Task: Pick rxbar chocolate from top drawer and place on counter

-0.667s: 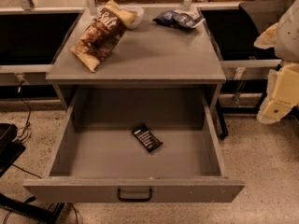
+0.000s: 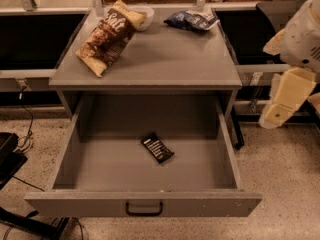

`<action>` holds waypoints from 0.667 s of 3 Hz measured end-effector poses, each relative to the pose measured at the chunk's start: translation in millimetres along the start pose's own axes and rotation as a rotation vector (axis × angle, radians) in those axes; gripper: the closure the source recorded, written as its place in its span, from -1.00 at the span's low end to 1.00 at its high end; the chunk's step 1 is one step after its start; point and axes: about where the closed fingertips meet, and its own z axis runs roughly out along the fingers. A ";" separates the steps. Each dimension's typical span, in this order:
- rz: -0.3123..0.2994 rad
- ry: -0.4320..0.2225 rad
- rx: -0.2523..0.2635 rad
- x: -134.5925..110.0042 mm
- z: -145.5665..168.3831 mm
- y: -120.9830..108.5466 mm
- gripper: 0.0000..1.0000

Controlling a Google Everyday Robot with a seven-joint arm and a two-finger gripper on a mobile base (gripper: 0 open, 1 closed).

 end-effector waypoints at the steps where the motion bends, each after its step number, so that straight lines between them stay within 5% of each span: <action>1: 0.079 -0.007 -0.016 -23.0 53.5 -4.6 -1.00; 2: 0.150 0.030 -0.024 -47.8 126.9 6.5 -1.00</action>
Offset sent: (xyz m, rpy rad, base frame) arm 0.0607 0.1173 -0.2040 0.0409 0.1428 -0.4170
